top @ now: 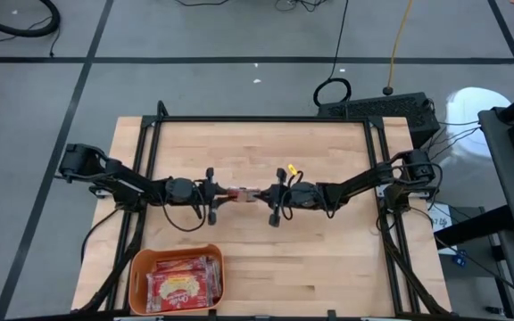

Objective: Sort popcorn bags into baskets
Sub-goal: Put the popcorn bag into the orange bin

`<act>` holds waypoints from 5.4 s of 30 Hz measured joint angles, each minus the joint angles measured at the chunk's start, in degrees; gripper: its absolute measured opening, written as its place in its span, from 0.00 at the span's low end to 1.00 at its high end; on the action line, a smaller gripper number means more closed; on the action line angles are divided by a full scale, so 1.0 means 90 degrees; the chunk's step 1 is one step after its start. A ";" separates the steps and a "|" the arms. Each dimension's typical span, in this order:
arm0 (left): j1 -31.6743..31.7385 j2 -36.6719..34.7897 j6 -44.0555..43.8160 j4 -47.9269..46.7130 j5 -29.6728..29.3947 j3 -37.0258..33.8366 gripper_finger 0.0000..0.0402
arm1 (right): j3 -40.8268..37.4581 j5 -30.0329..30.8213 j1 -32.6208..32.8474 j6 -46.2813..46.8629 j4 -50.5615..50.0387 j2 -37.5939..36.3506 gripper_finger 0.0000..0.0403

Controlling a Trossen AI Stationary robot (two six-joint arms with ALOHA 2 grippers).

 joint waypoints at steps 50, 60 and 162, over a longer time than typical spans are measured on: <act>-0.4254 -0.0869 -0.3273 -1.2764 -0.2271 0.6854 0.07 | -0.0051 0.2534 0.2370 0.2393 -0.1284 -0.0537 0.38; -0.5281 0.0896 -0.5694 -1.6004 -0.1913 0.9428 0.08 | -0.0051 0.3043 0.2908 0.2402 -0.1135 -0.0534 0.38; -0.5028 0.1902 -0.6293 -1.5314 -0.0232 0.7360 0.54 | -0.0517 0.3351 0.3430 0.3869 -0.1380 -0.0481 0.38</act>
